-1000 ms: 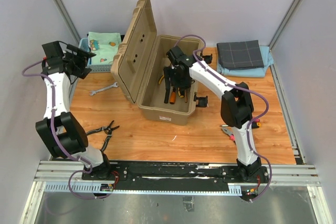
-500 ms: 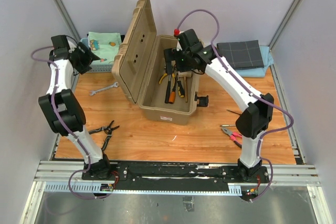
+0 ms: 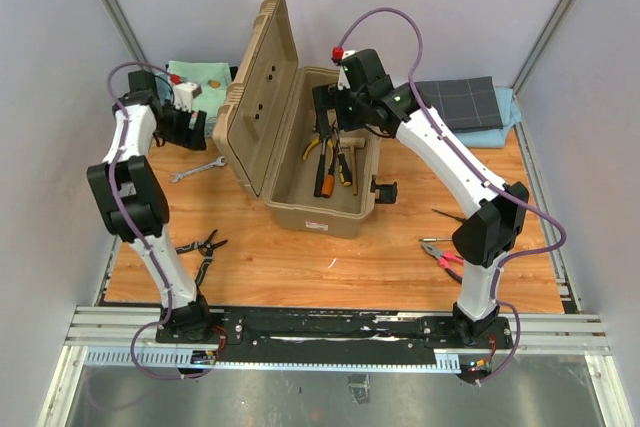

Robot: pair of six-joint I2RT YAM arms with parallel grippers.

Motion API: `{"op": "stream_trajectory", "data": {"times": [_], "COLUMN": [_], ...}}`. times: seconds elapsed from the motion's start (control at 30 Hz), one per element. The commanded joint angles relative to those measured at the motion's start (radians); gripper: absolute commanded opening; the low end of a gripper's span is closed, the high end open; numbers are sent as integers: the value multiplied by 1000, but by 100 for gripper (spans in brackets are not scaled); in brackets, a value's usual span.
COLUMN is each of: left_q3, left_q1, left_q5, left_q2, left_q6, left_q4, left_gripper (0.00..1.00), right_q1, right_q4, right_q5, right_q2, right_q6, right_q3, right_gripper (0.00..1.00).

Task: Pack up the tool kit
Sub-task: Pick up the wrench from the center of the board.

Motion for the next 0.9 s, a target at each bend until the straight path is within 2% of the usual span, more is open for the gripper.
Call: {"op": "stream_trajectory", "data": {"times": [0.0,0.2,0.37,0.57,0.87], "left_q3": [92,149,161,181,338], "left_q1": [-14,-17,-17,-17,-16], "left_q5": [24,-9,-30,-41,-1], "left_q2": [117,197,230,271,385], "left_q6": [439,719,827,975,1000], "left_q4": [-171,-257,-267,-353,-478], "left_gripper": [78,79,78,74,70], "right_q1": [-4,-13,-19,-23,-28], "right_q4": [12,13,18,21,22], "right_q5": [-15,-16,-20,-29,-39], "right_q2": [-2,-22,-29,-18,-9], "right_q6": [-21,-23,-23,-19,-19], "right_q3": [37,0,-10,-2,-18], "right_gripper": [98,98,98,98,98]}}
